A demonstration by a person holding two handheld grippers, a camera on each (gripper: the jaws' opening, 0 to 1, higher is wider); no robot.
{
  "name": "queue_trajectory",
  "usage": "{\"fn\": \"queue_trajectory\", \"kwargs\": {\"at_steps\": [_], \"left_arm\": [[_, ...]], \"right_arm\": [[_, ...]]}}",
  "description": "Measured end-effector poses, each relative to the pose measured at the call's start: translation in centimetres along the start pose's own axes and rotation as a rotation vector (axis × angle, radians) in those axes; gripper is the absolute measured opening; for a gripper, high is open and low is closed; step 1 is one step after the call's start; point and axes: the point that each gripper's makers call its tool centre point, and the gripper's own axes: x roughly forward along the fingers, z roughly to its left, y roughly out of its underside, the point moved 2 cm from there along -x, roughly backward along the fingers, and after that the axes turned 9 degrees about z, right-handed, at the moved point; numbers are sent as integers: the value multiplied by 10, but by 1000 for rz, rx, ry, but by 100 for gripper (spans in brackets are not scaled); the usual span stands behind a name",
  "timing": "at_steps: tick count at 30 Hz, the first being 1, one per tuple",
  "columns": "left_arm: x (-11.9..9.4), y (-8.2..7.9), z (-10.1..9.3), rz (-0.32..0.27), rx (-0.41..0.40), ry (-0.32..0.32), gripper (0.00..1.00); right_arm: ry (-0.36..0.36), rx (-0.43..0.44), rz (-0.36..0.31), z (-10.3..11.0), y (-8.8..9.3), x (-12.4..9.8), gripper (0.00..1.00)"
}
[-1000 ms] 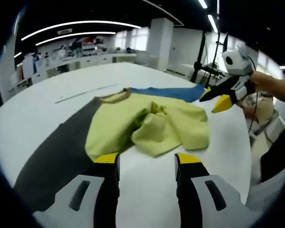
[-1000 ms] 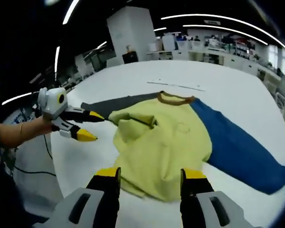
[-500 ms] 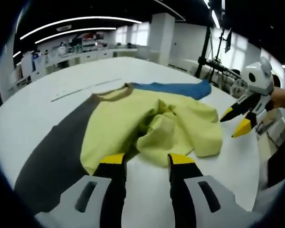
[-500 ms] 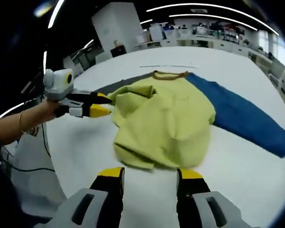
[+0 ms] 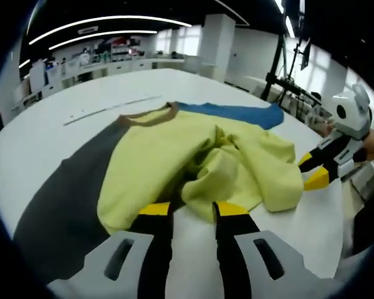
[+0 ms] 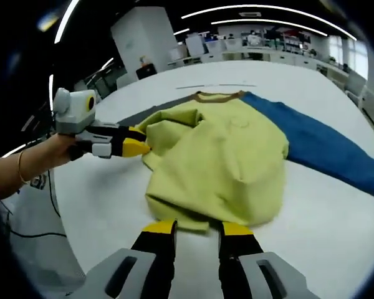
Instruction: Fold the garment on the visible template until the final outline fits inside the template.
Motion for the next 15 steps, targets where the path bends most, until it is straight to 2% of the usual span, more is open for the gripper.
{"fn": "queue_trajectory", "kwargs": {"at_steps": [5,7,10,12,15], "left_arm": [[3,-3,1,4,-3,-1,17],[3,-3,0,3,-10,4,12],[3,-3,-2,7,-10,3,6],[2,-3,-4,8,-14,6,4],[-3,-4,-6,1,-25,10,1]], "right_arm": [[68,-54,13,-4,0,2,12],[91,-76,17,-6,-1,3,8],[104,-84,18,-6,-1,5,1],[80,-36,14,-3,-1,6,0],[78,-37,10,-6,-3,5,0]]}}
